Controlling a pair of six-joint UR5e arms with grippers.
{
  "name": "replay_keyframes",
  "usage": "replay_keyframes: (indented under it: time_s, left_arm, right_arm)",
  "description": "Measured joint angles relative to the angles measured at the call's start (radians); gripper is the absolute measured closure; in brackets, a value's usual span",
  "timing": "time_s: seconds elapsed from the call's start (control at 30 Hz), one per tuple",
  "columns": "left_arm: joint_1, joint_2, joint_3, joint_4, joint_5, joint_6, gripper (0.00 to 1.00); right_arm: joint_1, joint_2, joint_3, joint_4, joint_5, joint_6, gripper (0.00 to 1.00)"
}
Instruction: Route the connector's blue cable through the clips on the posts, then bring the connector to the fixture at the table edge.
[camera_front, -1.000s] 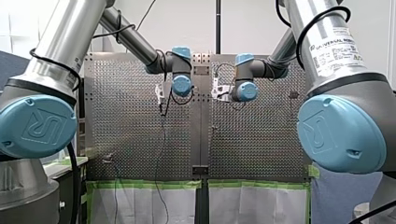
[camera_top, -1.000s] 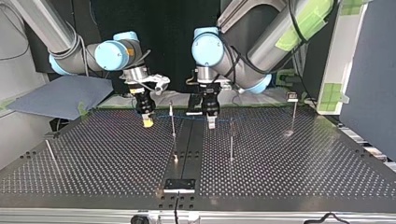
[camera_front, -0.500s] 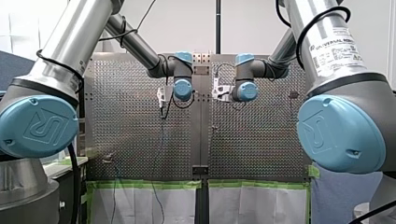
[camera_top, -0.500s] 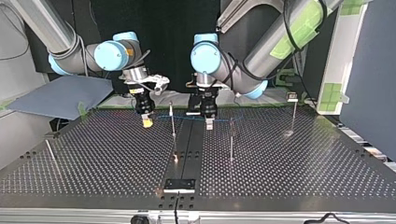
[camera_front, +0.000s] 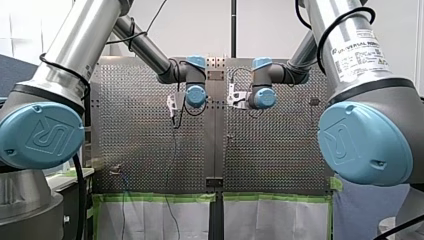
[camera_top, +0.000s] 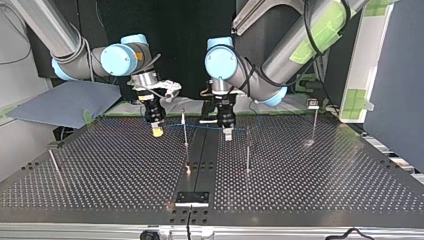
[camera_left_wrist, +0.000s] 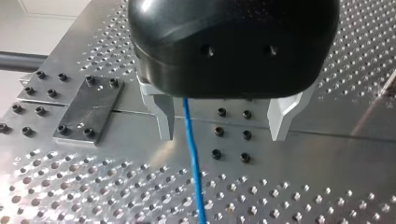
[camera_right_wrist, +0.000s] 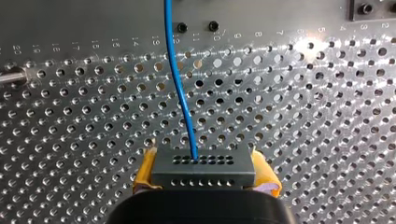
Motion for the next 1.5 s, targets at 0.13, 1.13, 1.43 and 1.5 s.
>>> replay_keyframes:
  time_s: [0.13,1.13,1.43,1.5]
  left_arm:
    - [-0.002,0.0,0.001,0.015,-0.034,0.036,0.0]
    - [-0.015,0.001,0.001,0.04,-0.022,0.115,1.0]
    - [-0.011,0.0,0.001,0.039,-0.02,0.108,1.0]
    - [-0.012,0.0,0.0,0.038,-0.021,0.107,1.0]
  right_arm:
    - [-0.001,0.001,0.0,0.002,0.0,-0.001,1.0]
    - [0.002,0.002,0.0,0.009,0.0,-0.001,1.0]
    - [0.002,0.002,0.0,0.013,0.001,-0.001,1.0]
    - [0.002,0.002,0.0,0.014,0.002,-0.001,1.0]
